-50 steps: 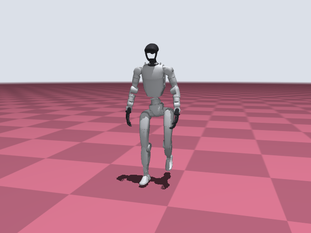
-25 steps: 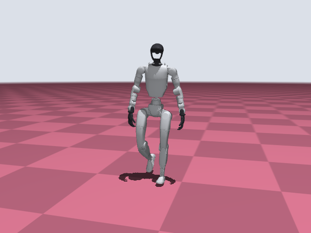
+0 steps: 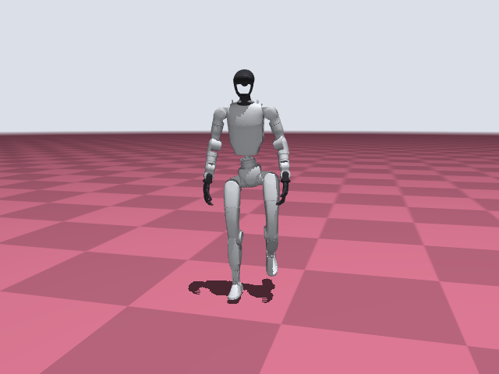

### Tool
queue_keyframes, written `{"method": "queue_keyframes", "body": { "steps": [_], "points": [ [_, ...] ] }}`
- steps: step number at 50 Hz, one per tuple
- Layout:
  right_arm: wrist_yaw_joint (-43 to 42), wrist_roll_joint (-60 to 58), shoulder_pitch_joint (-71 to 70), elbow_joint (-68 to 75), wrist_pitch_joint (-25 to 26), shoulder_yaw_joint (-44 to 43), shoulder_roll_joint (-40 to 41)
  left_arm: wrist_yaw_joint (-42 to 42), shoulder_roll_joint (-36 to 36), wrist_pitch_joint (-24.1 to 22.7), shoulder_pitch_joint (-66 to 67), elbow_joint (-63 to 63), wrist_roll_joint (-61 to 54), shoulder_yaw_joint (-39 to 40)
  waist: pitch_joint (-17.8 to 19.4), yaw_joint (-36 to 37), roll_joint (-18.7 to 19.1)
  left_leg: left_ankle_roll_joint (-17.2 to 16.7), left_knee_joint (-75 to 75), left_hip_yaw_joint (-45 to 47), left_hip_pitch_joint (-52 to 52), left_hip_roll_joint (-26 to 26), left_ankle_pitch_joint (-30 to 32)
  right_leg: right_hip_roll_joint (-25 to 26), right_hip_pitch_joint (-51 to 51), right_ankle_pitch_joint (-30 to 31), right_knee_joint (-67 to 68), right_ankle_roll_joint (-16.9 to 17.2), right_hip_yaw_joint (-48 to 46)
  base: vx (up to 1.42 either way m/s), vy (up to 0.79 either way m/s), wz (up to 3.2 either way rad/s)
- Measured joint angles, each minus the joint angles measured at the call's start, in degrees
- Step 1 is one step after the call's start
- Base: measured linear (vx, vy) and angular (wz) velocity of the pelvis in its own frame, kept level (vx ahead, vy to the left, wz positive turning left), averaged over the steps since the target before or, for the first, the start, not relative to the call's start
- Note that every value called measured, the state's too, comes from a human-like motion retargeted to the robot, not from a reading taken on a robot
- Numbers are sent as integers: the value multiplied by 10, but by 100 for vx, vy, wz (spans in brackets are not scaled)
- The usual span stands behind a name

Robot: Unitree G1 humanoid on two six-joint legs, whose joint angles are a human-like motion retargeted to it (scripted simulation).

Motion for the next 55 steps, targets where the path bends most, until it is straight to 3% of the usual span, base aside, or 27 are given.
{"method": "queue_keyframes", "body": {
  "steps": [2, 4, 6, 8, 10, 12, 15, 17, 20, 22, 26, 28, 31, 35, 37, 39, 43, 45, 47, 49, 52, 55],
  "points": [
    [-20, 28, -41, -48, -8, 2, -11, 0, -2, 9, 46, 48, 25, -5, -1, 35, -14, 9, -27, 26, -61, -7, -29, -2, 16, -13, -2, 5, 22, 92, -15, -109],
    [-33, 49, -85, -102, -15, 14, -27, 8, -4, 11, 83, 95, 27, -6, 7, 81, -29, -7, -134, 56, -86, -12, -24, -6, 35, -21, -7, 12, 57, 93, -8, -167],
    [-48, 54, -126, -154, -26, 19, -46, 25, -7, 7, 115, 137, 20, 5, 26, 131, -29, -46, -298, 81, -72, -2, 12, 3, 67, -28, -12, 16, 94, 99, 1, -196],
    [-63, 46, -154, -199, -44, 9, -61, 37, -13, 0, 151, 170, 38, 30, 48, 169, -3, -90, -448, 103, -46, 32, 47, 31, 119, -37, -16, 11, 120, 106, 10, -170],
    [-67, 40, -169, -226, -59, -9, -69, 36, -23, -11, 184, 196, 73, 62, 61, 192, 28, -137, -545, 127, -38, 72, 46, 59, 174, -46, -20, 7, 139, 110, 18, -119],
    [-72, 47, -169, -227, -80, -24, -68, 31, -30, -23, 208, 209, 94, 75, 57, 202, 37, -158, -585, 123, -50, 86, 18, 66, 211, -43, -16, 6, 153, 111, 22, -68],
    [-75, 74, -146, -200, -98, -39, -54, 19, -33, -21, 218, 211, 91, 62, 42, 205, 34, -141, -592, 70, -45, 79, 33, 66, 244, 2, 2, 4, 170, 111, 26, -19],
    [-65, 80, -106, -177, -94, -48, -40, 4, -32, -18, 205, 202, 100, 51, 39, 196, 40, -127, -579, 54, -12, 76, 58, 75, 263, 71, 37, 5, 166, 114, 29, 32],
    [-15, 68, -28, -138, -90, -54, -19, -10, -30, -25, 156, 191, 128, 38, 43, 175, 63, -111, -547, 28, 50, 85, 32, 105, 237, 194, 184, 23, 125, 113, 27, 60],
    [22, 65, 19, -108, -82, -40, -7, 2, -28, -27, 96, 185, 112, 31, 26, 157, 68, -99, -524, 7, 58, 87, 6, 104, 129, 192, 352, 19, 68, 102, 21, 61],
    [59, 48, 101, -57, -69, -17, 11, 48, -22, -28, -45, 159, 37, 42, 3, 103, 73, -99, -500, -22, 79, 81, -32, 67, -58, 55, 511, -45, -23, 95, 15, 73],
    [74, 45, 138, -32, -64, -16, 14, 54, -14, -35, -111, 132, 7, 47, -1, 65, 81, -105, -502, -42, 102, 77, -42, 62, -111, 18, 483, -51, -50, 93, 8, 110],
    [88, 53, 179, 9, -59, -27, 17, 43, 5, -57, -194, 72, -29, 46, 0, -2, 85, -114, -514, -81, 148, 66, -49, 52, -134, 8, 316, -31, -84, 95, -1, 140],
    [78, 53, 201, 59, -52, -53, 17, 35, 40, -107, -276, -17, -75, 46, 25, -84, 55, -124, -527, -142, 248, 31, -60, 8, -84, 55, -7, 38, -120, 105, -18, 138],
    [72, 29, 191, 77, -4, -50, 25, 56, 49, -109, -306, -44, -95, 48, 37, -93, 51, -136, -538, -150, 298, 41, -56, 12, -85, 39, -80, 78, -113, 110, -34, 39],
    [77, 16, 183, 84, 6, -54, 30, 54, 54, -111, -305, -63, -99, 46, 41, -81, 55, -143, -540, -147, 338, 55, -24, 28, -87, 20, -80, 77, -97, 110, -34, -22],
    [58, 34, 148, 90, 14, -50, 33, 38, 41, -81, -226, -67, -94, 25, 55, -24, 30, -118, -471, -113, 388, 23, 101, 12, 6, 71, -80, 57, -91, 115, -30, -70],
    [45, 54, 124, 86, 15, -48, 33, 21, 33, -47, -152, -52, -59, 8, 52, -1, 2, -90, -313, -65, 325, -1, 145, -16, 47, 57, -65, 43, -76, 110, -30, -33],
    [29, 100, 76, 82, 6, -33, 23, 1, 21, -18, -77, -21, -16, -5, -5, 0, 7, -49, -73, -21, 131, 19, 96, -15, 13, 27, -41, 12, -68, 94, -23, 16],
    [4, 124, 12, 72, 1, -34, 12, 0, 11, -1, -9, 18, 6, -13, -27, 22, 9, -14, 38, -1, 4, 23, 18, -6, 5, 6, -34, 1, -53, 92, -18, -51],
    [-19, 144, -83, 35, -2, -39, -5, -4, 0, 8, 91, 82, 39, -22, -23, 81, -14, -1, 18, 32, -88, 0, -40, -9, 36, -16, -40, 14, -9, 94, -13, -145],
    [-30, 169, -177, -24, -10, -25, -24, 0, -6, 2, 170, 144, 35, -27, -8, 158, -44, -25, -160, 82, -117, -8, -30, -20, 63, -34, -48, 33, 50, 95, -2, -204]
  ]
}}
